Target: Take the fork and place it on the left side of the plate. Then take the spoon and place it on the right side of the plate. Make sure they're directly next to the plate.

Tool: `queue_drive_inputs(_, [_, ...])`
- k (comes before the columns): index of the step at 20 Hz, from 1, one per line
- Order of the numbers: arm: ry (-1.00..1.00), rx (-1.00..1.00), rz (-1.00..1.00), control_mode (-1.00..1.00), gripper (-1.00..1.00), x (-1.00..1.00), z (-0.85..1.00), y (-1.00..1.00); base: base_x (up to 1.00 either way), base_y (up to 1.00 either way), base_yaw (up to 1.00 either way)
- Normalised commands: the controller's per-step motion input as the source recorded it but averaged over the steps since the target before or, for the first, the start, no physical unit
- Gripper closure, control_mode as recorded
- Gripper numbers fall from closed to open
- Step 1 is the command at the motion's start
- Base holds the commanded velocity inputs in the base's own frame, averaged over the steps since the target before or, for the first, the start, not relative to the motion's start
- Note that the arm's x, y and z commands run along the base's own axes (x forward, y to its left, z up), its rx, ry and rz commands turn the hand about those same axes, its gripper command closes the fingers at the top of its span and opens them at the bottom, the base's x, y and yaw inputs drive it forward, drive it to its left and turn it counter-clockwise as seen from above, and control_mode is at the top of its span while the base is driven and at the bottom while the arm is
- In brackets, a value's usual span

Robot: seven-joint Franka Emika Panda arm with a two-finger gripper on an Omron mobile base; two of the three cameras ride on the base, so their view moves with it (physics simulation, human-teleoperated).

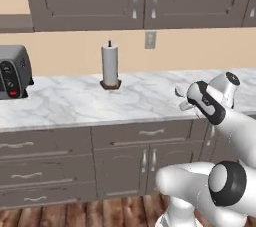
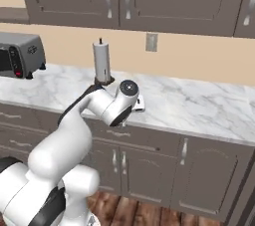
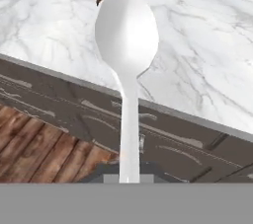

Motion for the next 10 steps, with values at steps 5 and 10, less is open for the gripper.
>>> queue_drive_inputs(5, [0.00, 0.00, 0.00, 1.00, 1.00, 0.00, 0.00, 0.00, -0.98, 0.61, 0.17])
queue_drive_inputs(10, [0.00, 0.00, 0.00, 1.00, 1.00, 0.00, 0.00, 0.00, -1.00, 0.59, 0.17])
